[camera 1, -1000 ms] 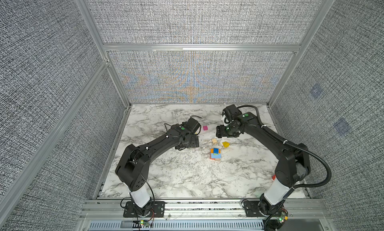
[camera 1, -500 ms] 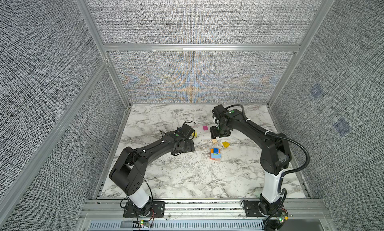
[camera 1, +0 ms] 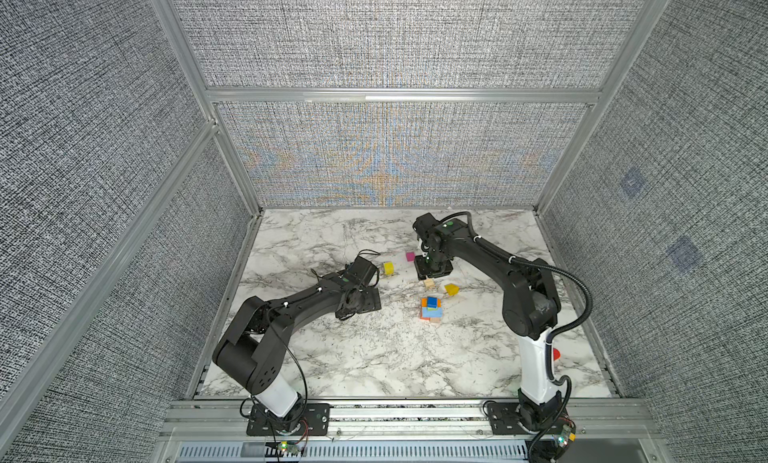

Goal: Build the wood block tower

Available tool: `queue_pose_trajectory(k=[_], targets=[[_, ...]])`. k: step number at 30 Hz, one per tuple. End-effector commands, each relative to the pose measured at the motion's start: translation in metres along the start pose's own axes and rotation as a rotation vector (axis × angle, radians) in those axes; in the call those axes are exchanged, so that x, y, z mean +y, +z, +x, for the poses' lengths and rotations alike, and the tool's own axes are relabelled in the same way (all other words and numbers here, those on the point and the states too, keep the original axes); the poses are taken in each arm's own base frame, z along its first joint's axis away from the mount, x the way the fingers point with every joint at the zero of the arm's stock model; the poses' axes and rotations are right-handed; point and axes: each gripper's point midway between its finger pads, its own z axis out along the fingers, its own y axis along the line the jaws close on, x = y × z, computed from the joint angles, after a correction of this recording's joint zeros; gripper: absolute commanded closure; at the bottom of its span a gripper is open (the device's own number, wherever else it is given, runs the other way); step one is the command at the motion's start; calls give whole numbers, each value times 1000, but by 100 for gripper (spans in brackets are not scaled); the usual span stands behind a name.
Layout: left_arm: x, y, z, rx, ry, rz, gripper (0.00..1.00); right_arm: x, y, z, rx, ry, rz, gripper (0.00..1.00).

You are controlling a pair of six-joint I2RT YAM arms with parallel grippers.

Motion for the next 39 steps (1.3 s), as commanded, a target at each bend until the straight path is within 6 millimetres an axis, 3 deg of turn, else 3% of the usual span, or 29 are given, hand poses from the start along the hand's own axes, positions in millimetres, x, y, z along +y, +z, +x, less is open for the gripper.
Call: queue_pose_trajectory(k=[1, 15, 39], targets=[[2, -1, -7, -26, 12, 7, 7, -5, 3, 6, 32, 9, 37, 44], [10, 7, -10, -11, 4, 28, 7, -7, 16, 5, 77, 18, 61, 44], [19, 16, -11, 12, -16, 24, 7, -17, 40, -3, 128, 10, 107, 54]])
